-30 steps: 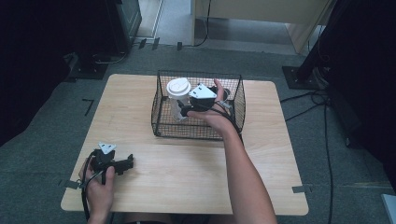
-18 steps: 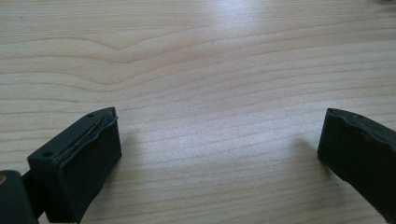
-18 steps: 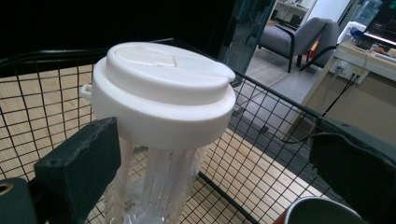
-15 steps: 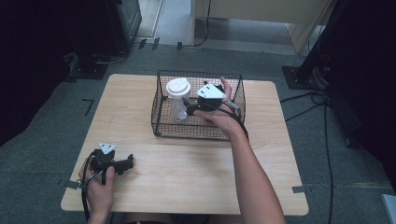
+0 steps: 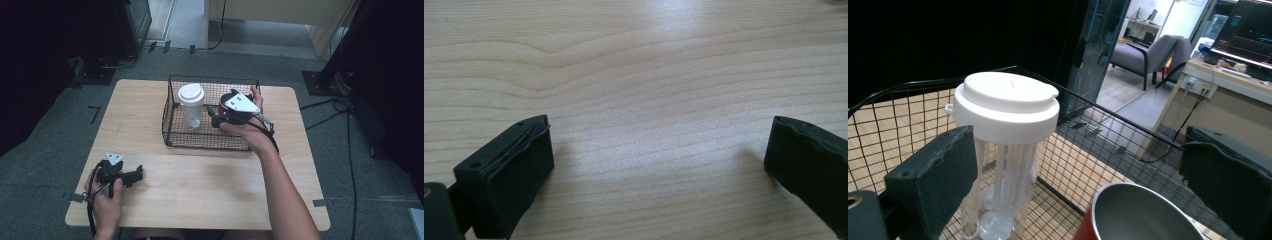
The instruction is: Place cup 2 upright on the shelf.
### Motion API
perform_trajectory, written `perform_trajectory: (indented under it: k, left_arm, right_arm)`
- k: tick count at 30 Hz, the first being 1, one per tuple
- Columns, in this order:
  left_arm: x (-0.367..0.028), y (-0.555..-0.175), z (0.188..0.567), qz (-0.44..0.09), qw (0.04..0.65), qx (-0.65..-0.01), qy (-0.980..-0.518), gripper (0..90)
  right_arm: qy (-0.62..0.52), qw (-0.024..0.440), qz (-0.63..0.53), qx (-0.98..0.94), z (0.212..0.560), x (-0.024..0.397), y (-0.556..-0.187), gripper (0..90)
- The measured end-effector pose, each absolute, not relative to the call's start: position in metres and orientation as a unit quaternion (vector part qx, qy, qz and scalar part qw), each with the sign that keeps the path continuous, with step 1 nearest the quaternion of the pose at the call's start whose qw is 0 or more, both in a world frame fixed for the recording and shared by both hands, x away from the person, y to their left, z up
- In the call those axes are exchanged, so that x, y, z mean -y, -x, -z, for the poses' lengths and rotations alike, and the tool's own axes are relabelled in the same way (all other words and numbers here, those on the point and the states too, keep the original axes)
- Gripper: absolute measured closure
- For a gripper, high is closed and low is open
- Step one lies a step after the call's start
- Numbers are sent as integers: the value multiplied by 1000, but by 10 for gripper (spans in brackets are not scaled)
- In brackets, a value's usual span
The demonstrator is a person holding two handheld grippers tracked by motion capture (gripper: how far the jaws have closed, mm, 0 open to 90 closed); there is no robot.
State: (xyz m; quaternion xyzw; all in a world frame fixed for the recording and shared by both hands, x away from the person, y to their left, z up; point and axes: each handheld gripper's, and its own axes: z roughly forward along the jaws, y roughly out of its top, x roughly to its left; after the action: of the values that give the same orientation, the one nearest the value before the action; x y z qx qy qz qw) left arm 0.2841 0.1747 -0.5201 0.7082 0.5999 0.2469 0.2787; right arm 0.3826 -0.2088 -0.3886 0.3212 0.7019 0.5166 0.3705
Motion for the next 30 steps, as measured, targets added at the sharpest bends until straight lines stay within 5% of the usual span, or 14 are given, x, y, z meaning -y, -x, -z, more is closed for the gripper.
perform_trajectory:
  k: [30]
  left_arm:
    - [-174, -284, 520, -247, 280, -601, -707, 0]
  right_arm:
    - [-358, 390, -522, -669, 404, 310, -295, 18]
